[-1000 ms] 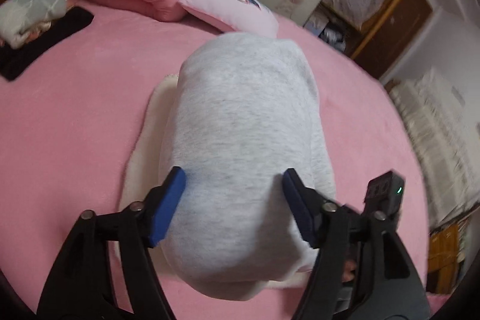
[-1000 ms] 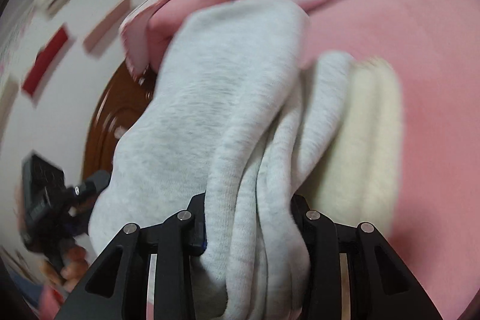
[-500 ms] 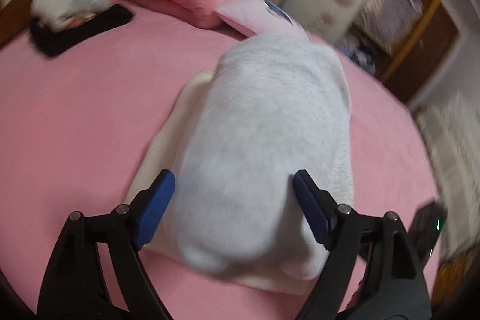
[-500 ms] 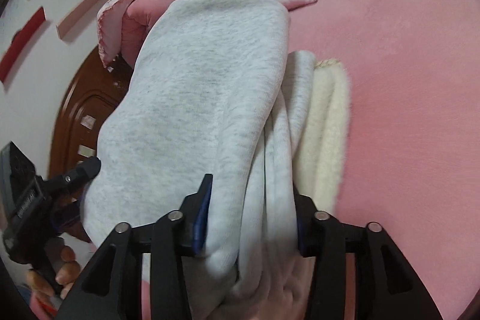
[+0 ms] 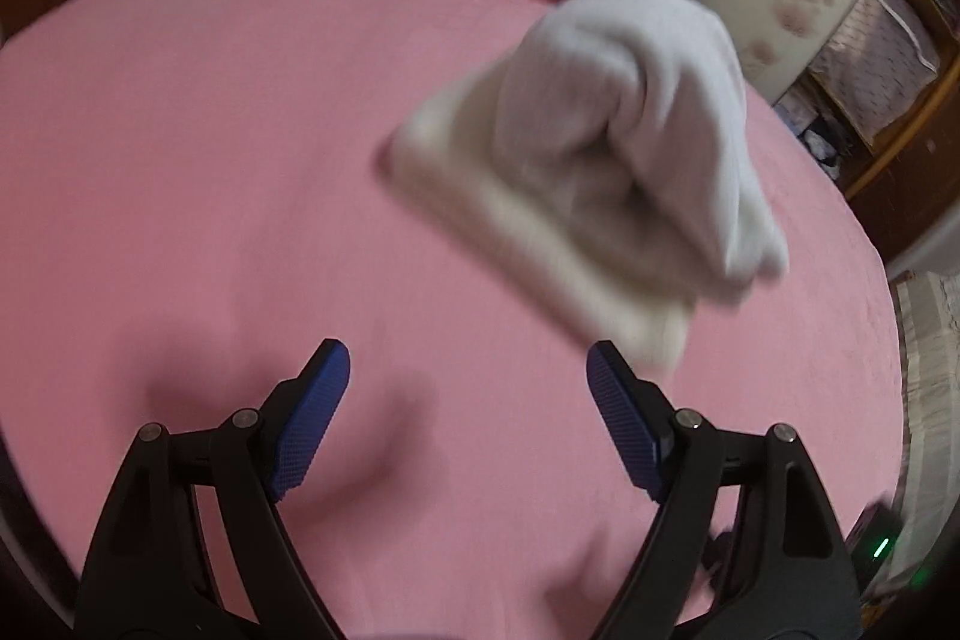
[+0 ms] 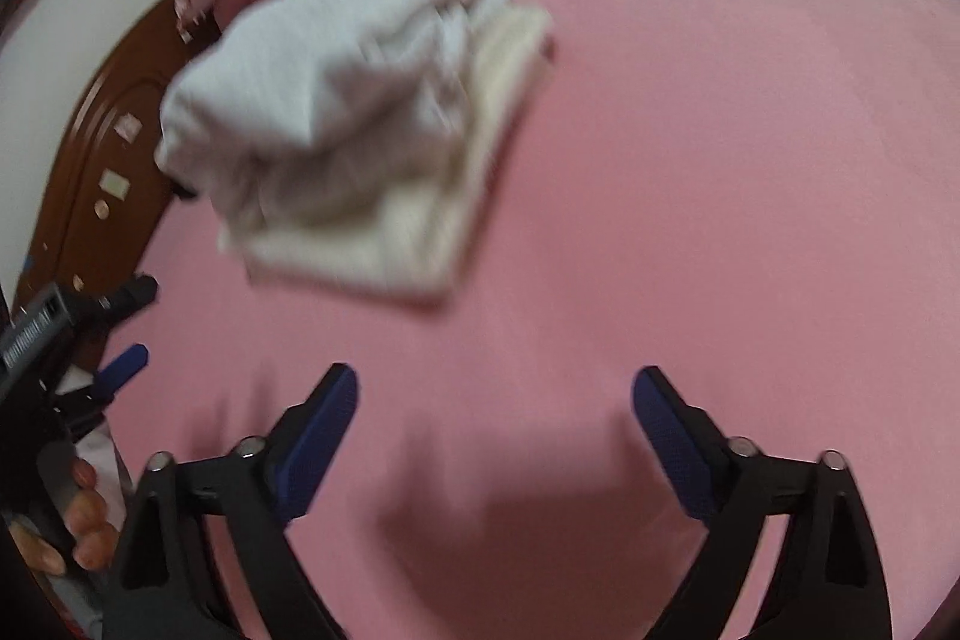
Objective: Fold large clothes
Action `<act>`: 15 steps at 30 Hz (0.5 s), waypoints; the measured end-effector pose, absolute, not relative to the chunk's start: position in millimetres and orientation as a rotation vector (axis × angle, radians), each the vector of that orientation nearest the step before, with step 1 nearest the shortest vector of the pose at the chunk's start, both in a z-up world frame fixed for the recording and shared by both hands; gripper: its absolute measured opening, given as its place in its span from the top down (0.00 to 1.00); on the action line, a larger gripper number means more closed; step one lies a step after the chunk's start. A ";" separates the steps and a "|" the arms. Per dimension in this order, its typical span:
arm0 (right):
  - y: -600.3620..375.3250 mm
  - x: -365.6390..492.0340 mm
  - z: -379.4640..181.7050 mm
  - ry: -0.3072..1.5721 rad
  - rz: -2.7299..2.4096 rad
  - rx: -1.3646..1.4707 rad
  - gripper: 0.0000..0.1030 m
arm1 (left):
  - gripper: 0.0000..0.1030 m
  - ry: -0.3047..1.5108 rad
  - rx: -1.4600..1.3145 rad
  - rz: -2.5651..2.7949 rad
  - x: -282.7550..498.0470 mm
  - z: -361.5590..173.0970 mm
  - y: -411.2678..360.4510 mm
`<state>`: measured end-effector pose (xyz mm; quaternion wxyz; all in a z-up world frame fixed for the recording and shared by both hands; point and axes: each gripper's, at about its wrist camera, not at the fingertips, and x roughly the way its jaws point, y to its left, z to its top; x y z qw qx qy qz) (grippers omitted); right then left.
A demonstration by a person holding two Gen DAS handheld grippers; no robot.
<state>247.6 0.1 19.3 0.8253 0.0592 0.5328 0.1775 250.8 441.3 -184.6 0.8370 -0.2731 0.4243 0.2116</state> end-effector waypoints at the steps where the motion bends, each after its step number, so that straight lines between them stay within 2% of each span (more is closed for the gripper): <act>1: -14.0 226.4 10.2 1.156 0.359 0.115 0.01 | 0.23 0.913 -0.567 0.458 235.6 -188.7 427.5; 6: -115.3 111.8 -27.0 1.245 0.311 0.032 0.01 | 0.23 0.994 -0.487 0.405 178.9 -200.8 349.0; 10: -188.0 32.9 -29.8 1.270 0.315 -0.066 0.01 | 0.23 1.058 -0.428 0.335 126.3 -198.1 261.2; 15: -279.8 -49.3 -25.2 1.428 0.167 -0.254 0.01 | 0.23 1.199 -0.344 0.220 66.5 -196.2 154.4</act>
